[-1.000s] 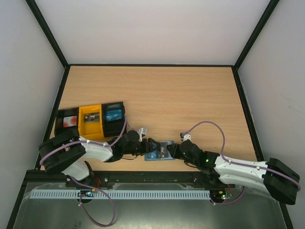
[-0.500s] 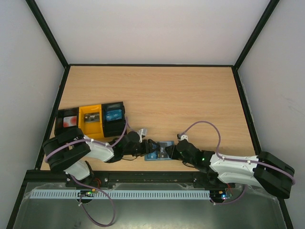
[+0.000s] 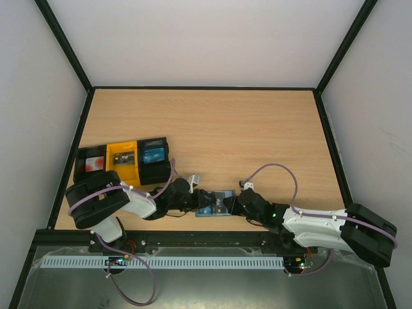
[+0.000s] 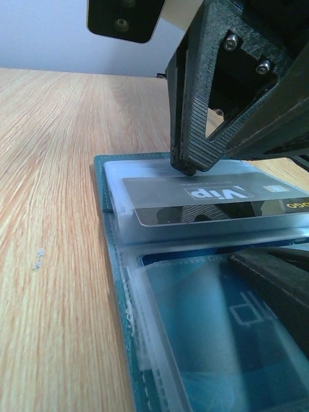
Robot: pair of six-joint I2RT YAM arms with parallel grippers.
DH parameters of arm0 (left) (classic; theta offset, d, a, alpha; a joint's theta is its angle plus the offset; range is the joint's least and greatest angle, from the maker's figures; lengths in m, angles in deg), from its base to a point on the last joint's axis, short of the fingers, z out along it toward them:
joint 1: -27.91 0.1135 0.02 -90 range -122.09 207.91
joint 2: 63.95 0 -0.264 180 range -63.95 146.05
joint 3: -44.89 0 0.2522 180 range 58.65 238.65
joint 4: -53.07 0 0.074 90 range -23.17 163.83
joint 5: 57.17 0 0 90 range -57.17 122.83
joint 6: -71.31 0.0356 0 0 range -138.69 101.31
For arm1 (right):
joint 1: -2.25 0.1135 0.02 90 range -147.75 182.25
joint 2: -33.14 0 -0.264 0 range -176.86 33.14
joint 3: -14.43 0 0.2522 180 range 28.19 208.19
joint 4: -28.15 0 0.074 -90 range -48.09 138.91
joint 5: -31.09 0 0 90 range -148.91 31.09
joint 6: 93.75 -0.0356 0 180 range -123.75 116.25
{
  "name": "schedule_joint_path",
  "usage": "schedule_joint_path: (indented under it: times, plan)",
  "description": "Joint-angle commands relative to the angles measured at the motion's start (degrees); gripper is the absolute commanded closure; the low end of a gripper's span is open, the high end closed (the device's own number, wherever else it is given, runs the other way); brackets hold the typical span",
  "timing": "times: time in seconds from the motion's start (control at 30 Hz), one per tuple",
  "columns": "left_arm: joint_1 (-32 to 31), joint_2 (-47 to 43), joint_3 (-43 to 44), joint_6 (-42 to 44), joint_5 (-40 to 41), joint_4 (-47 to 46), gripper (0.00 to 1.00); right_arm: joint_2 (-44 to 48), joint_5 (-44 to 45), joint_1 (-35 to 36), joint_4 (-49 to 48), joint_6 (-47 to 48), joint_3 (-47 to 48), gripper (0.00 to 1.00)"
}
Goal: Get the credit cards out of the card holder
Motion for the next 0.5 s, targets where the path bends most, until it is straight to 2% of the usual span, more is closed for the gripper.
schedule_joint_path:
  times: [0.0,0.37,0.47]
  plan:
    - [-0.4,1.8,0.3,-0.4,-0.7,-3.1,0.62,0.6,1.2,0.2,1.6,-0.1,-1.8,0.88]
    - [-0.5,4.0,0.7,-1.2,-2.1,-5.9,0.77,0.5,1.0,0.2,1.3,0.1,-1.9,0.88]
    - [-0.4,4.5,0.7,-1.5,-2.4,-6.8,0.85,0.4,0.9,0.2,1.0,0.0,-2.0,0.88]
